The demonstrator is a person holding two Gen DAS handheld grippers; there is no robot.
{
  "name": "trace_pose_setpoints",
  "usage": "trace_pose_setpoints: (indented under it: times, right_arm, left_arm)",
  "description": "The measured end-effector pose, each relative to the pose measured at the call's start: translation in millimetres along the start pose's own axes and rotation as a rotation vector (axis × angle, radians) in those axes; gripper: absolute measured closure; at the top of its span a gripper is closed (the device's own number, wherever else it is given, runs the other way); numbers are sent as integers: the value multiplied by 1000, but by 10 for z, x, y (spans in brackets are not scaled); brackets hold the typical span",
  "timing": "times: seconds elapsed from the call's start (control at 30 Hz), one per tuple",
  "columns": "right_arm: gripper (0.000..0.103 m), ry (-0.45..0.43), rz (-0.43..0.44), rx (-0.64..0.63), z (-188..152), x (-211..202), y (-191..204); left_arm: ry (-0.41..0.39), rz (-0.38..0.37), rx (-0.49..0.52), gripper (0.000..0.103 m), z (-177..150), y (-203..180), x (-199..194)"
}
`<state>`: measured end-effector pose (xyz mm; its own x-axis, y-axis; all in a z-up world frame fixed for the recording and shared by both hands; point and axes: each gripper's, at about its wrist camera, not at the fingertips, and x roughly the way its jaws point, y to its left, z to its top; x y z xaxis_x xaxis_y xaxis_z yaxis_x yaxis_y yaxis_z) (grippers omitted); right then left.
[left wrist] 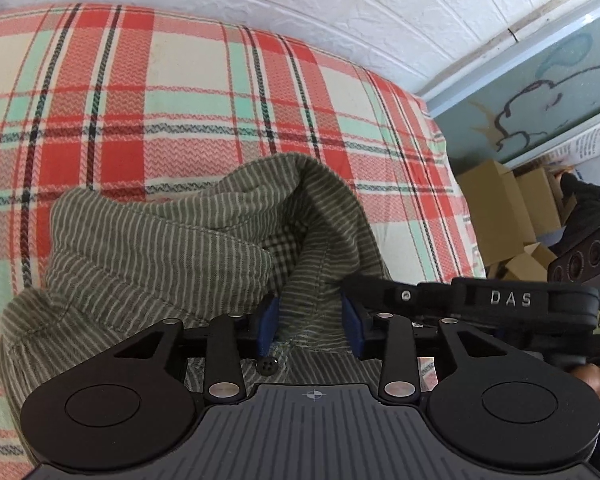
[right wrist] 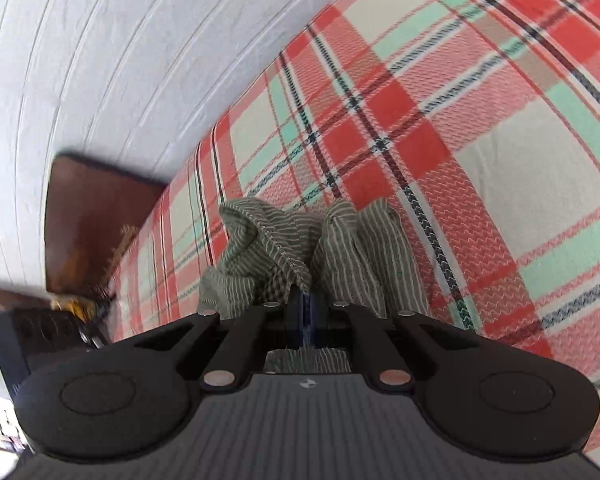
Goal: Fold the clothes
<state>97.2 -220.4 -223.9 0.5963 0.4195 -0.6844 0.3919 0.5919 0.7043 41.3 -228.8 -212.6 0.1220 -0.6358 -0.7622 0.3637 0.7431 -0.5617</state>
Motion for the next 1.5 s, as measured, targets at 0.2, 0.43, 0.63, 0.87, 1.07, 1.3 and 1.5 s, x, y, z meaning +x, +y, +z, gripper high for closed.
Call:
trace_pose_setpoints:
  times: [0.2,0.43,0.63,0.87,1.07,1.3,1.5]
  right_arm:
    - [100,-12,4,-23,-1,21,69]
    - [92,16,-86,-147,-7,-9,153]
    - [76,-13,-201,-454,61,-197,530]
    - [59,-9,-202,-641,327,30,986]
    - [101,115,-191,-565,467,380,828]
    - [101,108,-74,-63,659,370,70]
    - [101,103,-17,-42,561,301,74]
  left_arm:
    - [7,-1,4,53,-26,8,4]
    - [-25,56,50,97,-110,-43,14]
    - [-56,83,75,100,-163,-96,-52]
    - [-77,110,112,100,-203,-178,-100]
    - [-131,129,124,101,-282,-173,-203]
    - [-186,116,76,103,-360,25,-277]
    - [-190,71,44,76,-303,-11,-388]
